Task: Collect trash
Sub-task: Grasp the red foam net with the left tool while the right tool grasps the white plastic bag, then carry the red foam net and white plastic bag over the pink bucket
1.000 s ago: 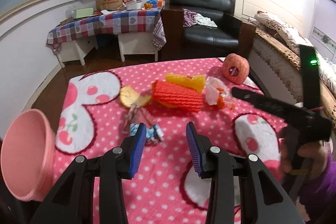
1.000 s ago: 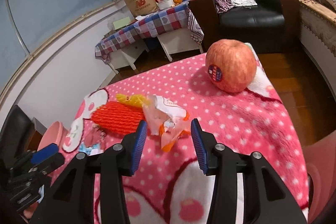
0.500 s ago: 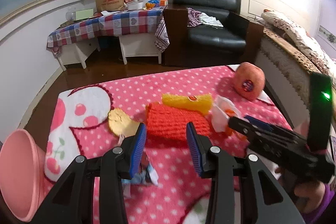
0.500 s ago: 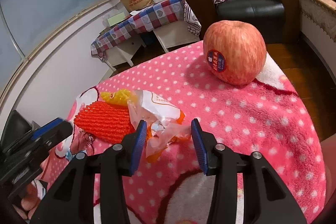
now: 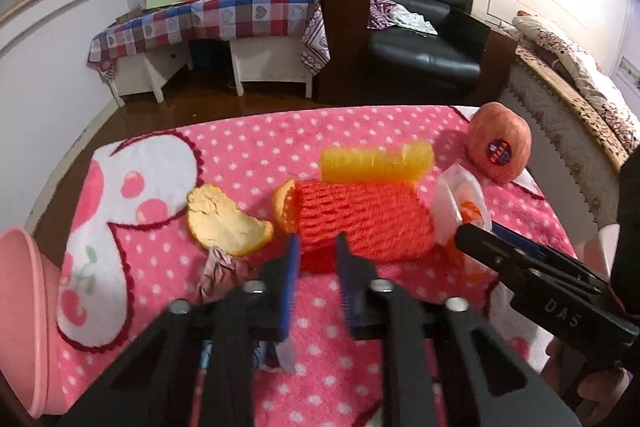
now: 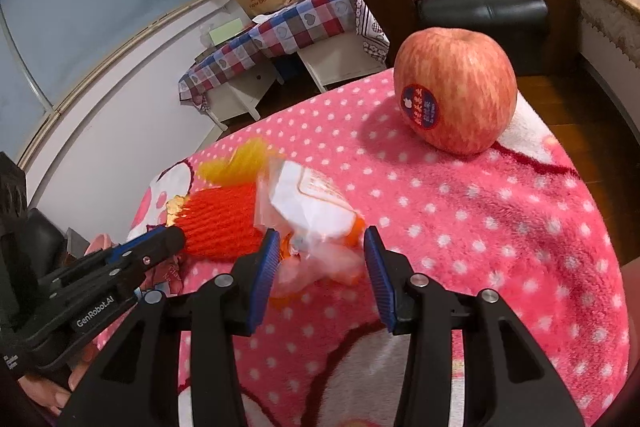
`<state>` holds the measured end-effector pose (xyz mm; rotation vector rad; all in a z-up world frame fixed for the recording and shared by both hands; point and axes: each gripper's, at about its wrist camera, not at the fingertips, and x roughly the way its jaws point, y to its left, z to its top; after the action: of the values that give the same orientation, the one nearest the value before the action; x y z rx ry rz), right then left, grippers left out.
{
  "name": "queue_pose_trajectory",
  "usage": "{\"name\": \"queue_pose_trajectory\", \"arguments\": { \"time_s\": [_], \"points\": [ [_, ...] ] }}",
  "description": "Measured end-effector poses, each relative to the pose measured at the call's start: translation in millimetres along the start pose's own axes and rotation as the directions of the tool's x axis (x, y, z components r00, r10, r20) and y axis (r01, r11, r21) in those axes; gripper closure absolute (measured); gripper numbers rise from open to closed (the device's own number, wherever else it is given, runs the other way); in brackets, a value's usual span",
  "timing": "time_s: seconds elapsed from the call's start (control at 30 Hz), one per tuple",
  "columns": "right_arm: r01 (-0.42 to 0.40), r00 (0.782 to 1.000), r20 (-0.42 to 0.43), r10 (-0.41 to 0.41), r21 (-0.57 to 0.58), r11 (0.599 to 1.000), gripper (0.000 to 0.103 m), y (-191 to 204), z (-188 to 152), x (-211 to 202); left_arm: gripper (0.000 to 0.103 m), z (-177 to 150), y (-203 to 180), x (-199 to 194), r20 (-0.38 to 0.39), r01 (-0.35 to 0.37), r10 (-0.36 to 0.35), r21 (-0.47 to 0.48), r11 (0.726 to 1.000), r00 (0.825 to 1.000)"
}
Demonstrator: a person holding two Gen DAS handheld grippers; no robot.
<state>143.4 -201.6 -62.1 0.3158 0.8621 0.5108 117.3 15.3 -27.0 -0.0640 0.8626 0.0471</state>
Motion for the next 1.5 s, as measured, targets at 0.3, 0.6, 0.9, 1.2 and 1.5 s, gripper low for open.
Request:
{"name": "queue_pose_trajectory", "arguments": {
  "time_s": [0.3, 0.6, 0.9, 1.2, 1.5],
  "points": [
    [-0.047, 0.999, 0.027, 0.046, 0.022, 0.999, 0.059, -7, 0, -6, 0.102, -8, -1, -24, 0.045, 0.06, -0.059, -0.014, 0.998, 0.997],
    [-0.064, 0.996, 0.061, 0.063, 0.007, 0.998, 0.075, -8, 1, -13, 0.102, -10, -1, -61, 0.1, 0.096, -0.093, -0.023, 0.995, 0.991],
    [-0.083, 0.992, 0.098, 0.08, 0.031, 0.996, 0.075, -14, 2, -20, 0.102, -12, 2, -91, 0.14, 0.115, -0.109, -0.037, 0.993, 0.984],
    [-0.094, 0.988, 0.126, 0.093, 0.0, 0.996, 0.075, -10, 2, -26, 0.102, -17, 5, -112, 0.16, 0.102, -0.094, -0.039, 0.994, 0.983],
    [-0.096, 0.985, 0.144, 0.099, -0.022, 0.995, 0.075, -5, 2, -30, 0.102, -27, 13, -132, 0.173, 0.072, -0.061, -0.058, 0.996, 0.983]
  ]
}}
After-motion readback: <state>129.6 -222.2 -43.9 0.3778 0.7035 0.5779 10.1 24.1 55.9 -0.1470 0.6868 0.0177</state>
